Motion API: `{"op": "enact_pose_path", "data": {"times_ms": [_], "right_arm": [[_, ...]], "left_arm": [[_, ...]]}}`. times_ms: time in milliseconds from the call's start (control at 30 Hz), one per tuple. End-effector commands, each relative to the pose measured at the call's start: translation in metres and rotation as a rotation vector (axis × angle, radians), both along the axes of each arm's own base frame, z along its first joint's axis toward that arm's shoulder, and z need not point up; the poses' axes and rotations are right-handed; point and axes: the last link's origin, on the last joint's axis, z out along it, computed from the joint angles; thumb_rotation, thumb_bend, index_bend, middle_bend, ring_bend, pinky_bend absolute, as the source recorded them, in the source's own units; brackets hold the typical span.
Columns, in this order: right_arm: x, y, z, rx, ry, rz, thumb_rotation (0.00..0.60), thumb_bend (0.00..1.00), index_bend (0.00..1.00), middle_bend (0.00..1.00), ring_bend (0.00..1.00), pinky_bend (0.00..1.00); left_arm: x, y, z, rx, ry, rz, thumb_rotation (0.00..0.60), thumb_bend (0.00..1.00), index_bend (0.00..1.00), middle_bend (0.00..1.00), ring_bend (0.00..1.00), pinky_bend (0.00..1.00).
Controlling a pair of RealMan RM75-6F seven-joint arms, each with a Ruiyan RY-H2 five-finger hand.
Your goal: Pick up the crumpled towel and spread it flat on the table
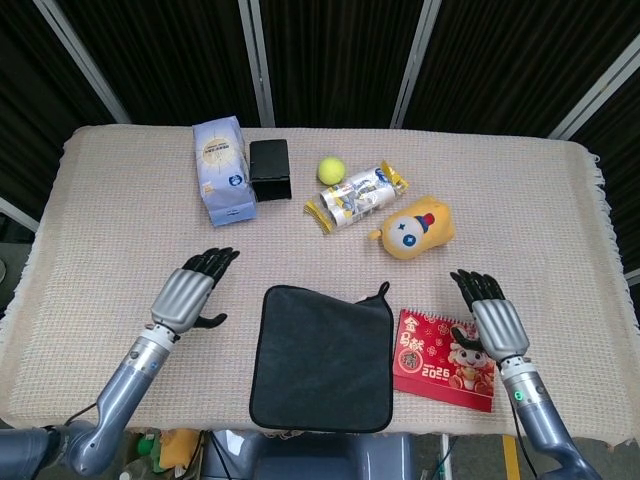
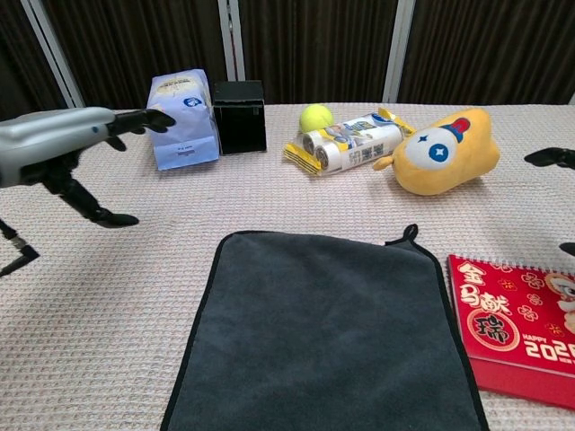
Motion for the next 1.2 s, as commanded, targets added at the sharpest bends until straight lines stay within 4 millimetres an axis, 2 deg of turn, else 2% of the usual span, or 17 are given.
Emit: {"op": "enact_pose_path", "data": {"times_ms": [33,267,533,600,667,700,767,867,967,1200], "right_arm": [[0.008,-0.010,0.000,-0.001,0.025,0.029,0.600,0.36,0.00,0.08,0.03,0.05],[0.033,-0.031,-0.009,-0.010,0.082,0.065,0.600,0.35,0.00,0.08,0.03,0.04],[0.049,-0.049,-0.025,0.024,0.123,0.049,0.600,0.36,0.00,0.07,0.02,0.02],[0.052,-0.054,-0.029,0.034,0.182,0.091,0.600,0.40,0.00,0.08,0.05,0.04],[0.054,-0.060,-0.030,0.024,0.243,0.141,0.600,0.48,0.00,0.14,0.13,0.13],[0.055,-0.063,-0.031,0.018,0.270,0.166,0.600,0.52,0.01,0.20,0.20,0.20],[0.056,-0.067,-0.029,0.005,0.315,0.210,0.600,0.61,0.06,0.40,0.42,0.42],[0.062,-0.069,-0.024,0.022,0.334,0.296,0.600,0.69,0.12,0.64,0.66,0.63],[0.063,-0.066,-0.018,0.057,0.345,0.383,0.600,0.73,0.15,0.71,0.76,0.71],[0.060,-0.053,-0.024,0.170,0.343,0.445,0.600,0.75,0.15,0.71,0.79,0.72]], "left_arm": [[-0.016,-0.015,0.016,0.035,-0.042,0.038,0.600,0.16,0.00,0.05,0.05,0.16],[-0.039,-0.040,0.034,0.106,-0.105,0.088,0.600,0.16,0.00,0.05,0.05,0.16],[-0.057,-0.050,0.040,0.141,-0.147,0.129,0.600,0.16,0.00,0.04,0.05,0.16],[-0.059,-0.051,0.040,0.143,-0.159,0.130,0.600,0.16,0.00,0.04,0.05,0.16],[-0.062,-0.050,0.040,0.140,-0.152,0.130,0.600,0.16,0.00,0.04,0.05,0.16],[-0.063,-0.049,0.040,0.139,-0.148,0.130,0.600,0.16,0.01,0.04,0.05,0.16],[-0.065,-0.048,0.040,0.139,-0.142,0.130,0.600,0.16,0.01,0.04,0.05,0.16],[-0.067,-0.046,0.041,0.141,-0.138,0.136,0.600,0.16,0.01,0.04,0.05,0.16],[-0.070,-0.044,0.041,0.138,-0.137,0.146,0.600,0.16,0.01,0.04,0.05,0.16],[-0.072,-0.046,0.040,0.135,-0.135,0.157,0.600,0.16,0.01,0.04,0.05,0.16]]}}
